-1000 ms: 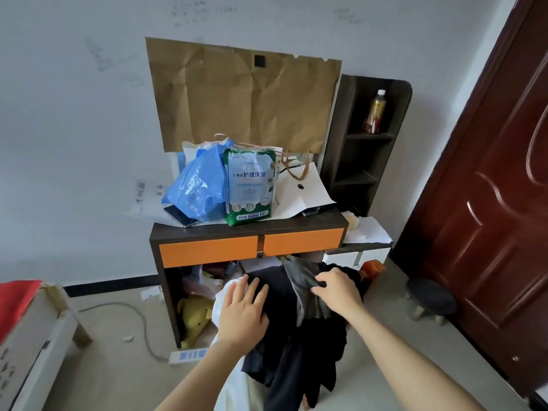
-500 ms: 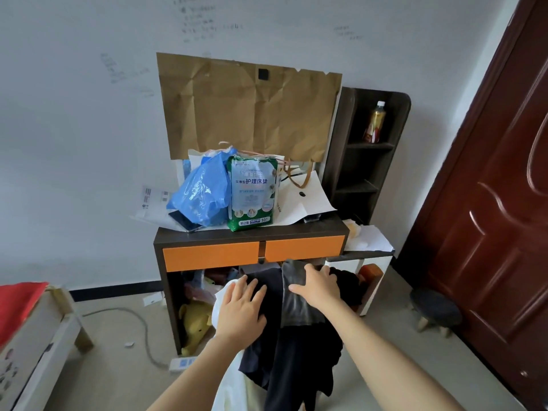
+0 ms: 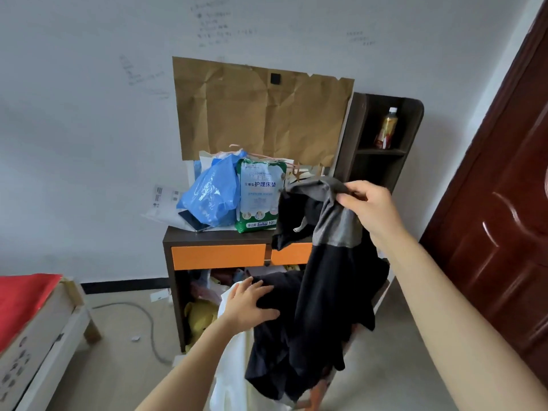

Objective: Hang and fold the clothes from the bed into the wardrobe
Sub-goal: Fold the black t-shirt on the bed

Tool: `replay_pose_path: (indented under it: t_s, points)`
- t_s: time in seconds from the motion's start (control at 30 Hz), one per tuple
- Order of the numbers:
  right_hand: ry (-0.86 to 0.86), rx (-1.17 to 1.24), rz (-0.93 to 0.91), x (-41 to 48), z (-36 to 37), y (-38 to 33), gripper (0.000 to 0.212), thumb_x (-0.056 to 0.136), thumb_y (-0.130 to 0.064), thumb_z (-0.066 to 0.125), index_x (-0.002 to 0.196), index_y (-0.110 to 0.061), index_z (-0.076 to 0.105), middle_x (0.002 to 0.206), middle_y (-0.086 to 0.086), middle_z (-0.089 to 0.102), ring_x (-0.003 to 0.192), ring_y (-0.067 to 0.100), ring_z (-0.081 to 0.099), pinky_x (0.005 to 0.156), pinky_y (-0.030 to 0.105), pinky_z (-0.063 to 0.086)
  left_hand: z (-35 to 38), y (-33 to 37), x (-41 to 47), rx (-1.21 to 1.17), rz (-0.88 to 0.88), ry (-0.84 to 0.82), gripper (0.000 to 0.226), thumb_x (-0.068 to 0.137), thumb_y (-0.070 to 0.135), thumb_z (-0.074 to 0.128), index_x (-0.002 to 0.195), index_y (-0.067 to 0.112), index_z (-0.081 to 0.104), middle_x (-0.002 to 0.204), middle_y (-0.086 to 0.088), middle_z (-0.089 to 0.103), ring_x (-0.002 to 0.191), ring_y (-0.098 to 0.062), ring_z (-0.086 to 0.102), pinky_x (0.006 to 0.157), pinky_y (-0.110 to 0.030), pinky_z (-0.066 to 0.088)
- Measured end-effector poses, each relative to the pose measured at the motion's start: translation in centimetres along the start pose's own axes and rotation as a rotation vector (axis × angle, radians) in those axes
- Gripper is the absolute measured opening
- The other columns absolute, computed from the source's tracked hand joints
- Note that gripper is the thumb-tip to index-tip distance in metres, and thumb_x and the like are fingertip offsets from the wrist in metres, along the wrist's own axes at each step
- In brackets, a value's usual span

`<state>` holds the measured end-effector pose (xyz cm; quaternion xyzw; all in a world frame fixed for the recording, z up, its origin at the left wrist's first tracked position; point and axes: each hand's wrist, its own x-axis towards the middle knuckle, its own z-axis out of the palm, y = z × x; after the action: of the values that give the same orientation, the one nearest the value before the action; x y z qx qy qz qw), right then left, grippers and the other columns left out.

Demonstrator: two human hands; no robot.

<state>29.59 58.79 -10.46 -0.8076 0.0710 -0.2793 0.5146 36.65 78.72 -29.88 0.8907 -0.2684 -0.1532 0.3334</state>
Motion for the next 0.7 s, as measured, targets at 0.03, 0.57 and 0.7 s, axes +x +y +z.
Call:
replay_pose_path:
  t_s: [0.03, 0.57, 0.7]
  points:
    - [-0.064, 0.06, -0.052, -0.3, 0.2, -1.5, 0.021, 0.088, -0.002, 0.059, 0.083, -0.022, 0.065, 0.084, -0.007, 0.068, 0.077, -0.001, 0.062, 0.07, 0.013, 0.047, -0.9, 0.0, -0.7, -0.366, -0.021, 0.027, 0.083, 0.072, 0.054, 0.067, 0.143, 0.024, 0.037, 0.148, -0.004, 0.037, 0.141, -0.022, 0.026, 0.113, -0.034, 0.021]
    - [-1.046, 0.714, -0.031, -11.8, 31.5, -11.6, 0.049, 0.086, 0.01, 0.052, 0.064, -0.027, 0.074, 0.069, -0.013, 0.069, 0.067, 0.001, 0.063, 0.069, 0.018, 0.051, -16.5, -13.8, -27.5, -1.707, -0.063, 1.259, 0.042, 0.086, 0.057, 0.04, 0.092, 0.029, 0.071, 0.099, 0.003, 0.07, 0.096, -0.02, 0.061, 0.089, -0.045, 0.045]
    - [-1.291, 0.686, -0.124, -19.4, 40.4, -14.8, 0.047, 0.077, 0.015, 0.06, 0.064, -0.027, 0.076, 0.073, -0.012, 0.071, 0.072, 0.0, 0.064, 0.073, 0.017, 0.05, -20.3, -19.1, -40.0, -1.619, -0.075, 1.611, 0.034, 0.098, 0.028, 0.042, 0.08, 0.02, 0.07, 0.078, 0.001, 0.072, 0.068, -0.015, 0.068, 0.055, -0.028, 0.056]
